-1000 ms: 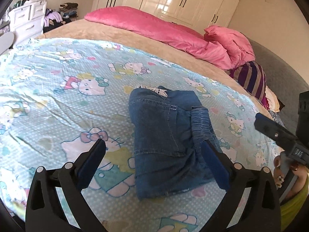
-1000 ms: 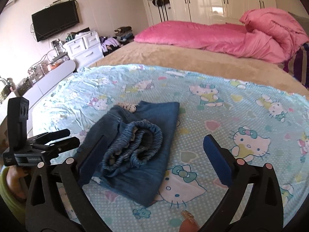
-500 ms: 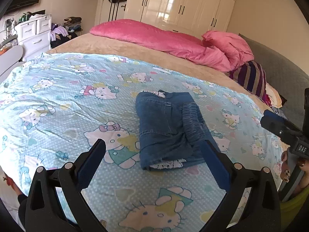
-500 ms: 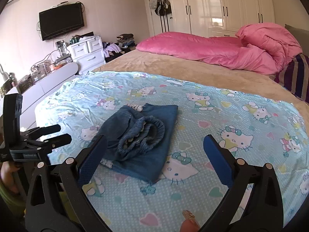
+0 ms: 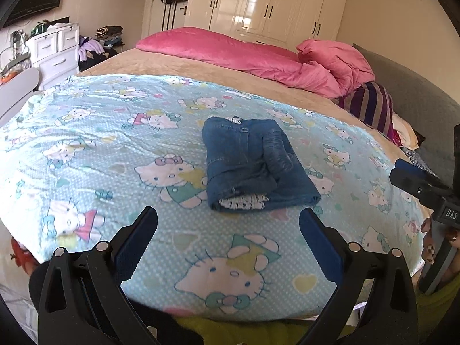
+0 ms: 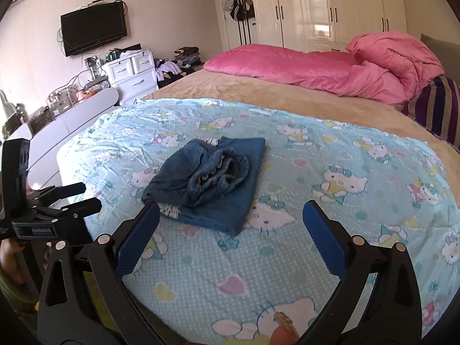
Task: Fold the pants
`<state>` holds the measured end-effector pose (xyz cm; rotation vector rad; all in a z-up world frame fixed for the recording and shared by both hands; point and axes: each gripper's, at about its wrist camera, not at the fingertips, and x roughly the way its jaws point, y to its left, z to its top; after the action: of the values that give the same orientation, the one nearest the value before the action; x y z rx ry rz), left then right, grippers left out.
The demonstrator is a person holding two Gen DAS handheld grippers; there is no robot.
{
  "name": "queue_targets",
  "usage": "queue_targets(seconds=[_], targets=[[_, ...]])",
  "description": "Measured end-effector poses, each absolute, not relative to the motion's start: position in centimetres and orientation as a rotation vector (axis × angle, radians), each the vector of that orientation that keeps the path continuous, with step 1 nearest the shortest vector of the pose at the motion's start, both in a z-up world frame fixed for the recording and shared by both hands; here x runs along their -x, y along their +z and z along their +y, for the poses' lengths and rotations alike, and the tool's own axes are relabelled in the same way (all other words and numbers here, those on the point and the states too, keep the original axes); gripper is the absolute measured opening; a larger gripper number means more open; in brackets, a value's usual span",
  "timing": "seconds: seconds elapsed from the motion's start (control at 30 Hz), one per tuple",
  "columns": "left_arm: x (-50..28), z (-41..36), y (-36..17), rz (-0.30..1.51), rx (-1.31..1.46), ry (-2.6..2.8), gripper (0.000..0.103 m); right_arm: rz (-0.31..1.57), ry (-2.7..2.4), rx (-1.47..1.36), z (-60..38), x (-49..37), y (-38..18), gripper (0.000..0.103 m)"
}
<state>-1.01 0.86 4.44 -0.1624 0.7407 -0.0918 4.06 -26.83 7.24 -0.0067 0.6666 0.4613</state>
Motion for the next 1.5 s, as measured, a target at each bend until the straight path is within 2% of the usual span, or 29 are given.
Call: queue_targets(seconds=[0.43,1.5], targets=[[2.3,-1.0,1.8,0.813,0.144,-0.108,0.099,0.77,0.449,0.01,-26.5,-2.5,3.6,0.094],[1.9,-0.7,0.8,0.859,0.151,-0.07,0.099,0.784,0.436,0.008,-26.2,-2.6,2.5,0.094]])
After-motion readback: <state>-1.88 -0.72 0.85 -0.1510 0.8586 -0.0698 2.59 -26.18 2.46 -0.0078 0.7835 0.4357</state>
